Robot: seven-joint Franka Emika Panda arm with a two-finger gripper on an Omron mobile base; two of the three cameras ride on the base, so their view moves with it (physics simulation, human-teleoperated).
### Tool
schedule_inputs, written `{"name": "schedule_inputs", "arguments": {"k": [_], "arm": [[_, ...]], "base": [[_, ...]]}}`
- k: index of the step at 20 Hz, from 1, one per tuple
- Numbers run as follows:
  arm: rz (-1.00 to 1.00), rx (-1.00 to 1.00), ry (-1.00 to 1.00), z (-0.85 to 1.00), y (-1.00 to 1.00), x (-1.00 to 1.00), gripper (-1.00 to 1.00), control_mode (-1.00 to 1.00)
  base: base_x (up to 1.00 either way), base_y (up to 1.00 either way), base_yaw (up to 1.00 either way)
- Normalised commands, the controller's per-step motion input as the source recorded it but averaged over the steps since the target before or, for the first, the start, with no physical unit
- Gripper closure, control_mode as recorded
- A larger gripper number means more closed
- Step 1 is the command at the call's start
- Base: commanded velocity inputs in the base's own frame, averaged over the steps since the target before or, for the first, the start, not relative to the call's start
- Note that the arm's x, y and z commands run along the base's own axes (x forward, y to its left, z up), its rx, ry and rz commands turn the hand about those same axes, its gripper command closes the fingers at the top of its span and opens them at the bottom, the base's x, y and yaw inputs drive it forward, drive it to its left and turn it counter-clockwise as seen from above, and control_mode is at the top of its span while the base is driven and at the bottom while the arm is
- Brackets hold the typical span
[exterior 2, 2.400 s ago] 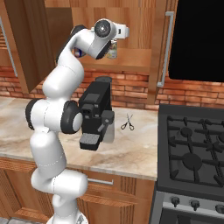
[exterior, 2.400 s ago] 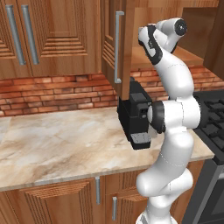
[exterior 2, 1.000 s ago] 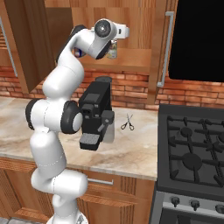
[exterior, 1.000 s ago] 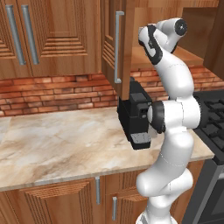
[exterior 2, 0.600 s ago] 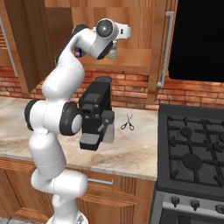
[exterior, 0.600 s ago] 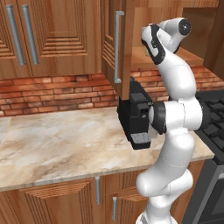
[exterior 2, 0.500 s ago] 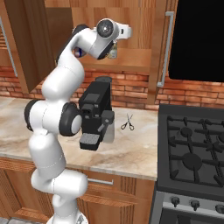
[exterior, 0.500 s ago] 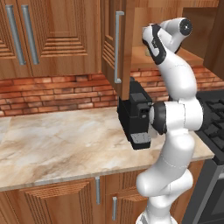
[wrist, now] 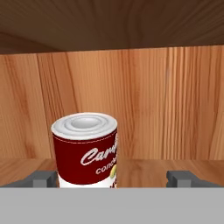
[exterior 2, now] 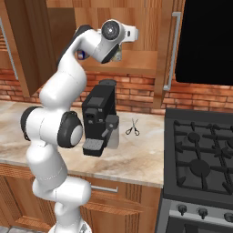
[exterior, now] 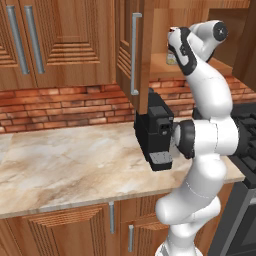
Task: Stack two cans on top of the other two cans in the cabinet.
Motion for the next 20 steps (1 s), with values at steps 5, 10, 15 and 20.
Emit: {"name": "schedule_inputs", "arguments": {"k": [5,10,15,20], "arm": [[0.00,0.00,0.00,0.00,0.00,-0.20,-1.00,-1.00],[0.00,0.00,0.00,0.00,0.00,-0.36,-1.00,-1.00],[0.00,0.00,0.01,0.00,0.00,-0.58,-1.00,-1.00],[0.00,0.00,0.04,0.00,0.08,-0.59,-1.00,-1.00]], "base": [[0.00,0.00,0.00],[0.00,0.00,0.00],[0.00,0.00,0.00],[0.00,0.00,0.00]]}}
